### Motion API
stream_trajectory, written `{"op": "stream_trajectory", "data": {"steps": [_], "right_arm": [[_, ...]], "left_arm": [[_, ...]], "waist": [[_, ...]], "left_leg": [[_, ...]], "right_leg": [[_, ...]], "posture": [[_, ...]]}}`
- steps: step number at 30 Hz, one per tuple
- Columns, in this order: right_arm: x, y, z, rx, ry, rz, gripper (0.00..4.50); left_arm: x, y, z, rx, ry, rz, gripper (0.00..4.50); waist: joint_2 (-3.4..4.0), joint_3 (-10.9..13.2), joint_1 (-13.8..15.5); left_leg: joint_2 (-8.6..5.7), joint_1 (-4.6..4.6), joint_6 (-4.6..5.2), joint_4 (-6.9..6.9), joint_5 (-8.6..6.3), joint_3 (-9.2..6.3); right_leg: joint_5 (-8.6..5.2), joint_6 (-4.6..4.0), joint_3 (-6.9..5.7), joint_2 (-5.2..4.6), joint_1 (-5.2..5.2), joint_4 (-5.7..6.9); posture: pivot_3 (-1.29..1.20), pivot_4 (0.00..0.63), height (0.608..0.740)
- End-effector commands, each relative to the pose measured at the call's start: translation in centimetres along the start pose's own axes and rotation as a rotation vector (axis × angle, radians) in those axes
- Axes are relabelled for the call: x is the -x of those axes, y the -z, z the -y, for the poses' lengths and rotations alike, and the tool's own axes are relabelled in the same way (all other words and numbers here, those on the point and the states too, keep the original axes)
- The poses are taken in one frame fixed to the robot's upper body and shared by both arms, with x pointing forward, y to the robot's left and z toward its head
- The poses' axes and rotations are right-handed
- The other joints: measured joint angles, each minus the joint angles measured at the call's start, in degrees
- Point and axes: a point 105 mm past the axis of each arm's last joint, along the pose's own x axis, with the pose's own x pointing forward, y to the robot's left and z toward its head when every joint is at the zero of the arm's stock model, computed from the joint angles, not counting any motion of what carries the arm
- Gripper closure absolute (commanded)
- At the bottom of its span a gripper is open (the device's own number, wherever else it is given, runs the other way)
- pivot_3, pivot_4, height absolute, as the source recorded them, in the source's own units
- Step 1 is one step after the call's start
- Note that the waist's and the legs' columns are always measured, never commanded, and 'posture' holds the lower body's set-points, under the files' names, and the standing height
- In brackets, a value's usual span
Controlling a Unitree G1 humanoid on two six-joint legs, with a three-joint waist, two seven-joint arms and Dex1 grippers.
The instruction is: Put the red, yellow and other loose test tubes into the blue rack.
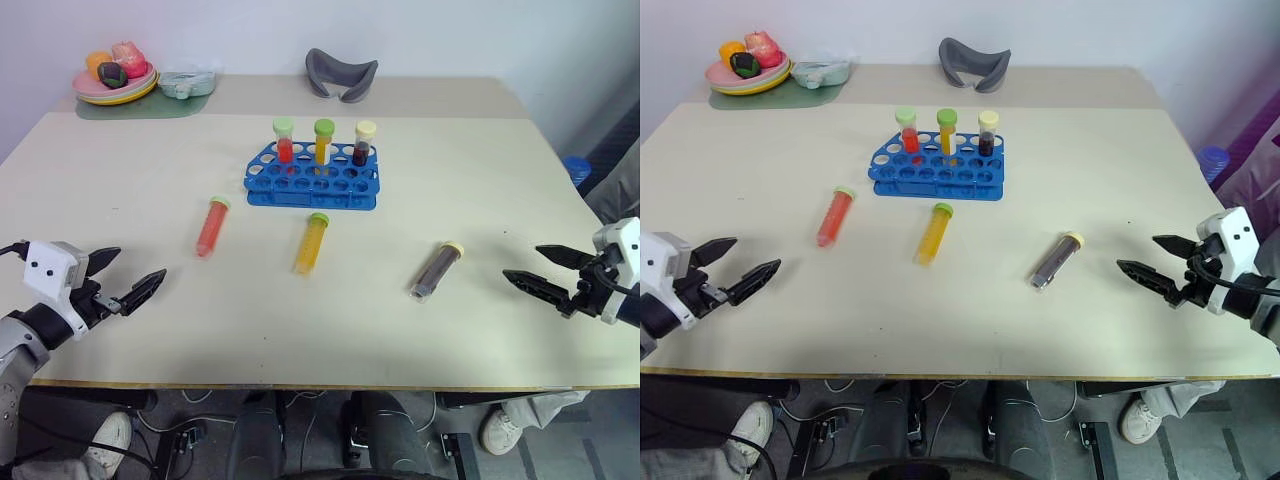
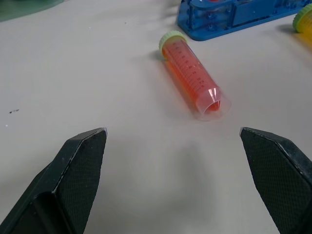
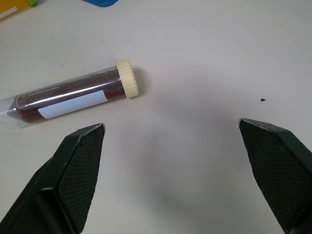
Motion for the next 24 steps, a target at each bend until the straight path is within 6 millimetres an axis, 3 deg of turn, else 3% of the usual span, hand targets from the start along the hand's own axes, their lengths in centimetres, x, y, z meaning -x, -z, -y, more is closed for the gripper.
{"op": "stream_trajectory", "data": {"steps": [1,13,19,24], "right_arm": [[-0.2,-0.5,-0.3,0.015,-0.014,0.023,0.02],[-0.8,-1.3,0.9,-0.001,0.090,0.053,0.02],[-0.5,-2.1,1.6,0.005,0.221,0.005,0.02],[-0.5,-4.5,-0.5,-0.038,0.185,0.014,0.02]], "left_arm": [[0.3,-1.1,0.1,-0.023,-0.009,0.035,0.00],[-0.9,-2.0,0.8,-0.023,0.022,0.078,0.00],[-3.0,-3.4,3.3,-0.019,0.151,0.137,0.00],[-5.1,-4.2,6.1,-0.054,0.292,0.162,0.00]], "waist": [[0.00,0.00,-0.01],[0.00,0.00,0.05],[0.02,-0.01,0.01],[0.04,-0.01,-0.02]], "left_leg": [[0.00,0.00,0.00,0.00,0.00,0.00],[0.00,0.00,0.00,0.00,0.00,0.01],[-0.01,0.00,-0.01,0.01,0.00,0.01],[-0.01,0.00,-0.01,0.01,0.00,0.00]], "right_leg": [[0.00,0.00,0.00,0.00,0.00,0.00],[0.00,0.00,0.00,0.00,0.01,0.00],[0.00,0.01,0.00,-0.02,0.02,0.02],[0.01,0.01,0.00,0.00,0.02,0.05]], "posture": [[0.00,0.150,0.655],[0.00,0.150,0.655],[0.00,0.150,0.655],[0.00,0.150,0.655]]}}
